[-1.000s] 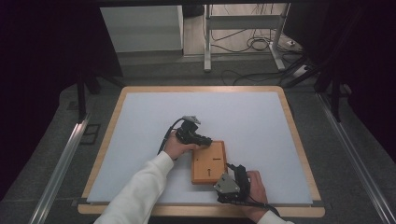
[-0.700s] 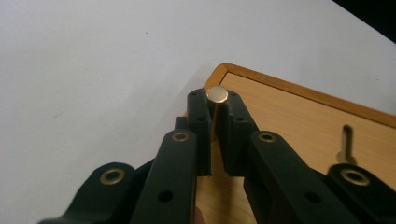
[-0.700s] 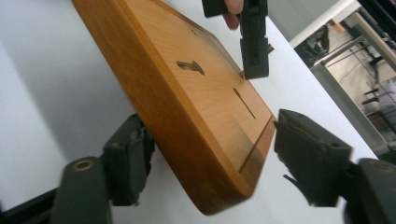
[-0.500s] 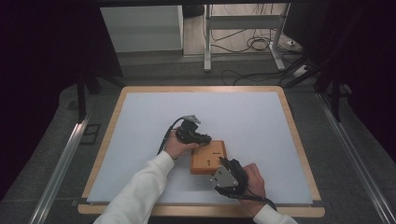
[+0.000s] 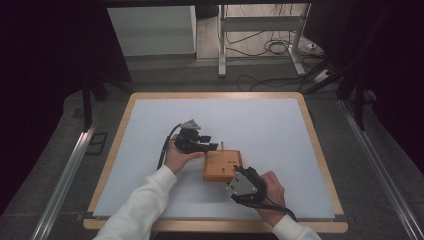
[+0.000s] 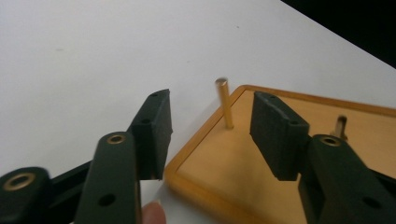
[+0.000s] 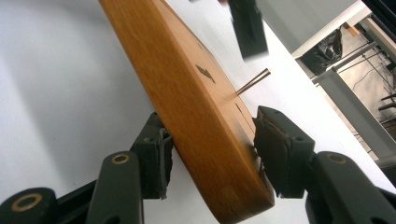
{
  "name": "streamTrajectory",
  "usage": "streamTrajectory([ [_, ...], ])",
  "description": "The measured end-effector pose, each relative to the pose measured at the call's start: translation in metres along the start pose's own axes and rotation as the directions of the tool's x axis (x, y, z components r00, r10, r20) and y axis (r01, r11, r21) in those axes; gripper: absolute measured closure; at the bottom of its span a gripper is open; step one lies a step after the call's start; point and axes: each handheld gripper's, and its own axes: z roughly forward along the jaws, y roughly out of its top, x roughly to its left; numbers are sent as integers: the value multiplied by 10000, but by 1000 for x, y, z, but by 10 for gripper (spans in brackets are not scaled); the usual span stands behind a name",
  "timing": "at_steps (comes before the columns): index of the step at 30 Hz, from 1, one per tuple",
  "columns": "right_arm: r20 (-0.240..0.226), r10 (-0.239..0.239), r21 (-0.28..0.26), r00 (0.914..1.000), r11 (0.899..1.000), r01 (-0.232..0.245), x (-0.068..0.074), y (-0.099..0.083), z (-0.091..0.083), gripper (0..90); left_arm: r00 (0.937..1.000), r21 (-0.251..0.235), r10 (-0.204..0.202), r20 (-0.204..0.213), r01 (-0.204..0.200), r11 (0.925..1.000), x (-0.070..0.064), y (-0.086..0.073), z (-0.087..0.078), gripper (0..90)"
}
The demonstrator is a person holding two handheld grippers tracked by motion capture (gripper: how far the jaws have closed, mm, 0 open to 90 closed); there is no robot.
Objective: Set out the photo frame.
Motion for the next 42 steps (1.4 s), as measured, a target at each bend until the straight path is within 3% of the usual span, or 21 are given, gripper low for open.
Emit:
streamTrajectory([
  [4, 5, 17, 26, 10000, 10000, -17, -4, 2, -1, 499, 9991, -137, 161, -382, -166, 9998, 0, -15, -23, 424],
  [8, -84, 142, 44, 9999, 9999, -141, -9, 5, -1, 509, 9994, -402, -310, -154, 304, 9987, 2, -32, -43, 407],
  [16, -360, 171, 157, 9992, 9997, -165, -21, 15, 1, 539, 9984, 9, -30, -564, 31, 10000, -2, -64, -64, 396],
  [18, -477, 165, 241, 9987, 9996, -153, -25, 19, 2, 546, 9992, -95, -273, -285, 270, 9996, -3, -68, -67, 389],
  [26, -913, 329, 482, 9953, 9984, -286, -40, 29, 6, 568, 9972, 193, 262, -695, -249, 9995, -11, -77, -74, 343],
  [31, -987, 351, 622, 9945, 9976, -291, -48, 33, 7, 597, 9962, 297, 291, -826, -267, 9992, -11, -80, -74, 336],
  [33, -895, 265, 687, 9956, 9974, -204, -51, 35, 9, 623, 9965, 283, 256, -799, -234, 9993, -11, -80, -75, 331],
  [36, -804, 317, 804, 9963, 9964, -252, -60, 38, 10, 650, 9987, 103, -181, -474, 186, 9998, -9, -81, -75, 325],
  [42, -1029, 588, 809, 9930, 9954, -506, -75, 41, 12, 674, 9980, 76, -257, -578, 261, 9996, -6, -82, -77, 326],
])
